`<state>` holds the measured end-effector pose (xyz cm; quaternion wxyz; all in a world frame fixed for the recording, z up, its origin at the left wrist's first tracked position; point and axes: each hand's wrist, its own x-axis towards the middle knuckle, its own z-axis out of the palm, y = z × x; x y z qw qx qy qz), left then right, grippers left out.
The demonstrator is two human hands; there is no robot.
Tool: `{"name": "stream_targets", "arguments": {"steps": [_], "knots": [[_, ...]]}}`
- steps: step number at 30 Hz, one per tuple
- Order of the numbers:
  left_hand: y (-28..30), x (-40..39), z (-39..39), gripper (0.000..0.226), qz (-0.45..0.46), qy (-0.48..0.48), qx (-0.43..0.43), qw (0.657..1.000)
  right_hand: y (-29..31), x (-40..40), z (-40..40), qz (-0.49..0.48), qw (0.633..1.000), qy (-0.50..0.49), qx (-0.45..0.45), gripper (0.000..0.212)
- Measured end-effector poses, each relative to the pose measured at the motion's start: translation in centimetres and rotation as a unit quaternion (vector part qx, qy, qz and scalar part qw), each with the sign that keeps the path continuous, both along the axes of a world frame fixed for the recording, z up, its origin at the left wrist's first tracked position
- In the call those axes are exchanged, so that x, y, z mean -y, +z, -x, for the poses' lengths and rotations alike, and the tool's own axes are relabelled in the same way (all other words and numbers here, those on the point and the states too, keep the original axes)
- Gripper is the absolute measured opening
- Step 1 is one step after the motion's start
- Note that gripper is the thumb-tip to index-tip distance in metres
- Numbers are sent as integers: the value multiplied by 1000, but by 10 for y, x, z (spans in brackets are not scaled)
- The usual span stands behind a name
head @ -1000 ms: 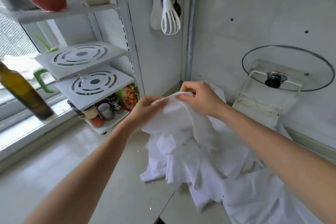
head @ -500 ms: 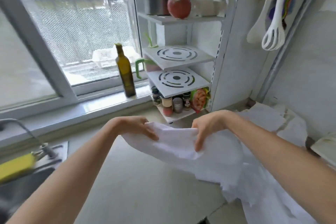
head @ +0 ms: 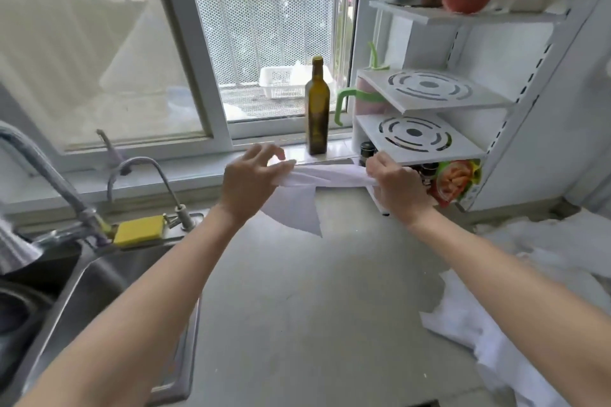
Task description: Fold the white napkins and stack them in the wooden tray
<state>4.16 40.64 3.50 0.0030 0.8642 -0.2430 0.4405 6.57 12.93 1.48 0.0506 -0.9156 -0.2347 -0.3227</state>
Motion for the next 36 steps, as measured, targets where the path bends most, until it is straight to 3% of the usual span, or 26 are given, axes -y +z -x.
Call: {"name": "stream_targets", "arguments": {"steps": [4,6,8,10,13,15,18,22,25,28,32,36], "knots": [[-65,-20,25,25,-123,-50,-55,990,-54,-1,32,113,988,57,-89,29],[-100,-21,43,17,-135,-36,-157,978,-86,-2,48,177,968,64,-168,29],[-131,-18,58,15,-155,-24,-288,945,-120,-1,63,216,932,47,-288,22],[-157,-11,72,9,-200,23,-460,865,-144,-2,77,239,895,30,-374,21],[-173,0,92,33,-182,104,-687,696,-159,-8,98,260,833,5,-488,19],[-177,4,100,34,-162,100,-734,652,-164,-7,108,243,803,-12,-544,16],[-175,-1,101,43,-148,108,-761,622,-164,-1,112,188,770,-14,-609,17],[-174,-1,104,42,-161,102,-810,555,-161,4,111,173,691,-22,-701,28],[-172,-2,103,36,-127,82,-821,550,-163,8,109,169,666,-22,-727,29],[-173,-15,90,32,2,75,-811,581,-159,12,96,94,677,-23,-730,30],[-184,-28,70,30,218,103,-739,630,-157,10,71,-116,735,-49,-667,31],[-199,-23,53,44,248,150,-700,653,-175,-6,42,-127,816,-107,-554,36]]}}
